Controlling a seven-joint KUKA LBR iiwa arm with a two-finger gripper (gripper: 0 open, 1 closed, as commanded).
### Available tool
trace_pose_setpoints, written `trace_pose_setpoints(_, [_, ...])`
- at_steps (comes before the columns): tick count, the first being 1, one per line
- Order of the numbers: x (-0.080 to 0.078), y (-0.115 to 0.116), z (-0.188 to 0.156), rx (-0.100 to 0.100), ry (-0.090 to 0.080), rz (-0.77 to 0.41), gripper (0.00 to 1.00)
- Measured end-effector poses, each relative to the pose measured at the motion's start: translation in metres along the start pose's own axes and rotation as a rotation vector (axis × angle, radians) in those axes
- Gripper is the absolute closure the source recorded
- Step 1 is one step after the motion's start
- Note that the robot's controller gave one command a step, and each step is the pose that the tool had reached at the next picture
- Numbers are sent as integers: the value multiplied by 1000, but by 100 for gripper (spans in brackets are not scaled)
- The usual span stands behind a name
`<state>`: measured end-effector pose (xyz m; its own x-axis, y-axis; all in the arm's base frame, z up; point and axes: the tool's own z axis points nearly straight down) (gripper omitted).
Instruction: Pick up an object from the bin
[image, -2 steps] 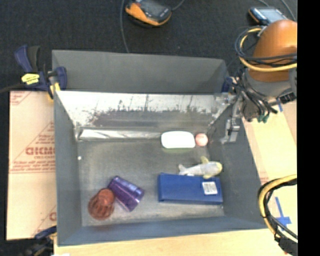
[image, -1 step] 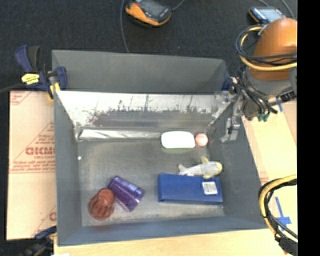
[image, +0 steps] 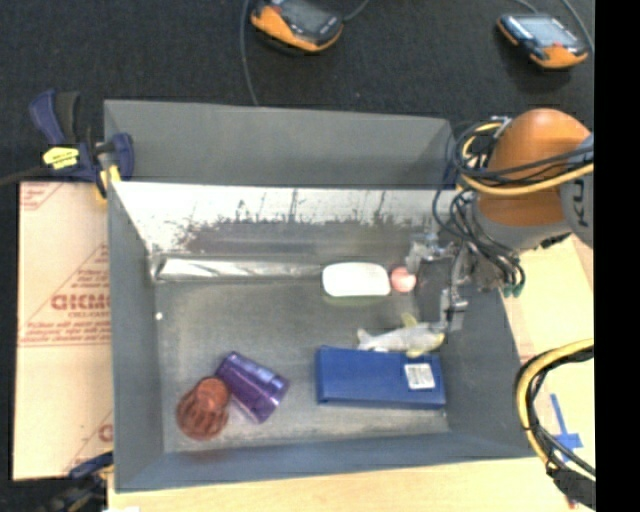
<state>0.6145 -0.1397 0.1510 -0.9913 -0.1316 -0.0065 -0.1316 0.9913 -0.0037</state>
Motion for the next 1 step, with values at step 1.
trace_pose_setpoints(1, [42,14,4,3,-7,-183,0])
